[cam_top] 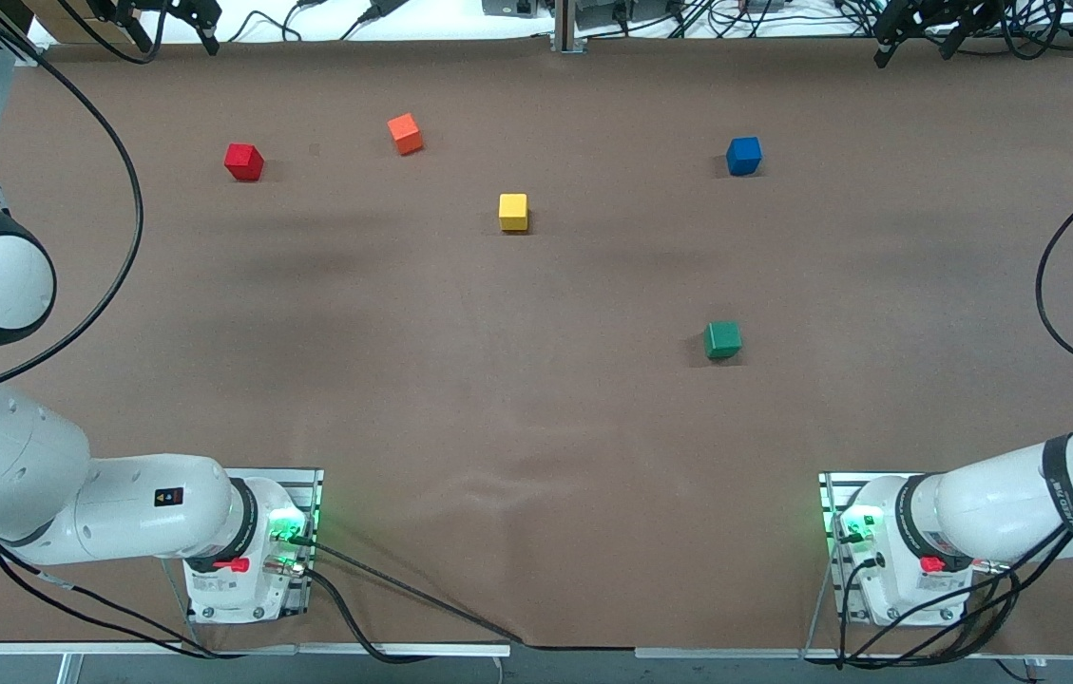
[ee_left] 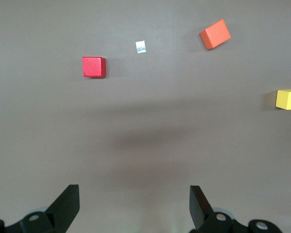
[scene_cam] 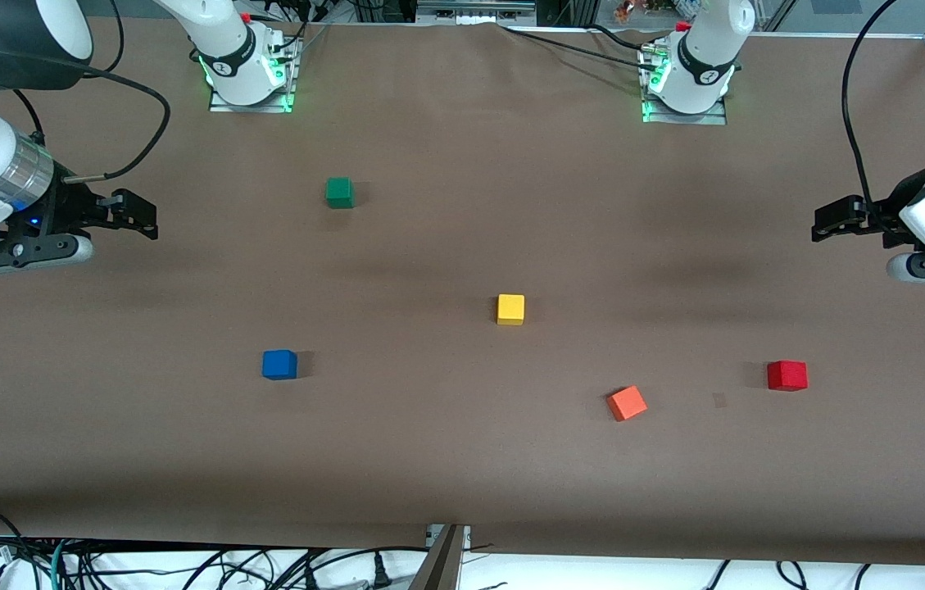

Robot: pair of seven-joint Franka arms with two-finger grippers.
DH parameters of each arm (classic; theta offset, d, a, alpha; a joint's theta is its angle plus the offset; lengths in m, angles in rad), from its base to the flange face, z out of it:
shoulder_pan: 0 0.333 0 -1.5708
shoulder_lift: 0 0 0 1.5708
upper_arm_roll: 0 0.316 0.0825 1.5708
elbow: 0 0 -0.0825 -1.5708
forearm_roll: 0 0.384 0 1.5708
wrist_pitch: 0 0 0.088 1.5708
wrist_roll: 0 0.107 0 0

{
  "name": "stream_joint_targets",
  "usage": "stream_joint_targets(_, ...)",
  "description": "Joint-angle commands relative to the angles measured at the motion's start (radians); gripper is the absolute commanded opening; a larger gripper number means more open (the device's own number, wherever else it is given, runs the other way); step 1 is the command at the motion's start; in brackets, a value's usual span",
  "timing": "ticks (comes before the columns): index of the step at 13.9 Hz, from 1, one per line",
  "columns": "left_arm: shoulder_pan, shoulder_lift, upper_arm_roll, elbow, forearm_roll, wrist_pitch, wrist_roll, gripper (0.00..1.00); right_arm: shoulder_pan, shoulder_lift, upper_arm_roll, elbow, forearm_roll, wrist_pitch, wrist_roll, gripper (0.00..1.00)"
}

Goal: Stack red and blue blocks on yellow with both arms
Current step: 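Reach the right gripper to blue while the left gripper reaches red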

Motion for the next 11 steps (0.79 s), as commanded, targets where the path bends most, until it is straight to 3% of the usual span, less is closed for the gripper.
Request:
stream_joint_targets(1,0.002,0.012,0.004,0.027,0.006,-0.005,0.0,1.0,-0.02,0.014,0.005,0.027,0.03,-0.013,-0.023,0.99)
stream_joint_targets(5,0.009,0.066,0.013,0.101,0.017,-0.005,0.002,1.0,-0.02,0.014,0.005,0.027,0.03,-0.013,-0.024,0.99)
stream_joint_targets(11,0.075,0.142,0.013,0.098,0.023,0.043,0.013,1.0,0.0,0.079,0.014,0.021,0.03,0.007,-0.024,0.99)
